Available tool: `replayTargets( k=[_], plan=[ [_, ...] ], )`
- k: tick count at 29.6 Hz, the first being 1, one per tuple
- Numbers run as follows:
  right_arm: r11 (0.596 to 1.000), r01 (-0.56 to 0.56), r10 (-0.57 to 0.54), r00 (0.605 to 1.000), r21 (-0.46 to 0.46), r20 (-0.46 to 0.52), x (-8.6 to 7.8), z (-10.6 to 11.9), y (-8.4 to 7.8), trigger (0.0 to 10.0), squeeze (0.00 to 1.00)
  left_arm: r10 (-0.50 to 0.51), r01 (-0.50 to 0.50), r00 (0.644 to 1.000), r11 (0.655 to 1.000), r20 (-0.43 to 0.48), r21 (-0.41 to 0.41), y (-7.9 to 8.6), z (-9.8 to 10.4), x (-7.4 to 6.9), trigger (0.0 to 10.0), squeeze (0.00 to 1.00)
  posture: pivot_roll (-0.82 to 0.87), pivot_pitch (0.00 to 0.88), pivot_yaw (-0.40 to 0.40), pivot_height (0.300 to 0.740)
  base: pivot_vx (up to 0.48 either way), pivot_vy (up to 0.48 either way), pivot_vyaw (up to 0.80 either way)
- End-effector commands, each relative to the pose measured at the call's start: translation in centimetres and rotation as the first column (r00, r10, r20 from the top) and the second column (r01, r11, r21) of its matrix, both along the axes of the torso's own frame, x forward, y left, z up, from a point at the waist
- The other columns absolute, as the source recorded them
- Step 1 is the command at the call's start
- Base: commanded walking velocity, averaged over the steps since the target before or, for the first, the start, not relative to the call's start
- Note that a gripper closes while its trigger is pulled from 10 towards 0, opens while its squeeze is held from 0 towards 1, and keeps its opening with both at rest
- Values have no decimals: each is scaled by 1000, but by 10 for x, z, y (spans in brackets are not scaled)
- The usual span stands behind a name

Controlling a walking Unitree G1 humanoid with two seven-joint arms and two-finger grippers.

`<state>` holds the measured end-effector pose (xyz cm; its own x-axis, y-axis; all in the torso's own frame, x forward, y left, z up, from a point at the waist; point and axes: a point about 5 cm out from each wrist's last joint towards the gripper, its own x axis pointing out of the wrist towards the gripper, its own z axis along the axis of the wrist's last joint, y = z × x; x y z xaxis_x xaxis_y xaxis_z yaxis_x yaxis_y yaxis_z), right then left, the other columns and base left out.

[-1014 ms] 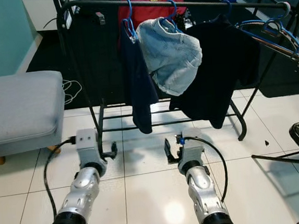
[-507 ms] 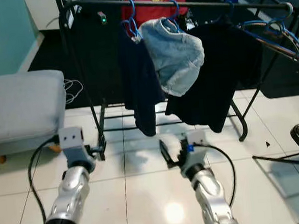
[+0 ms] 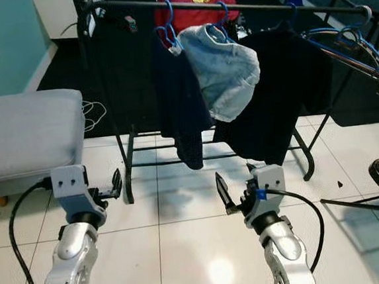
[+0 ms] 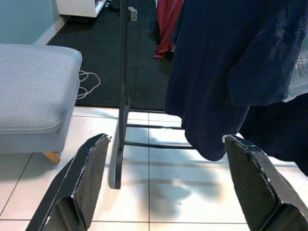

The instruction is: Hang hanger

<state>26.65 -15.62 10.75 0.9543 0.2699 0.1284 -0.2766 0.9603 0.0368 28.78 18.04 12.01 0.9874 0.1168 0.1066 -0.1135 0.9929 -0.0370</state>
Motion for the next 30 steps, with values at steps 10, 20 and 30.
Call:
replayTargets(
  k=[10, 20, 30],
  plan=[
    [999, 47, -47, 997, -7, -66, 5, -6, -4, 10000, 0, -32, 35, 995, 999, -89, 34, -8, -10, 6, 10000, 0, 7, 140, -68, 740, 0, 0, 0],
    [972, 162, -200, 949, -168, -244, 41, -35, 1, 10000, 0, -109, 133, 956, 988, -272, 73, -33, -36, 33, 10000, 0, 2, 130, -65, 740, 0, 0, 0],
    [960, 161, -217, 945, -230, -245, 48, -39, 11, 10000, 0, -101, 130, 944, 989, -313, 75, -37, -46, 38, 10000, 0, 3, 144, -61, 740, 0, 0, 0]
  ],
)
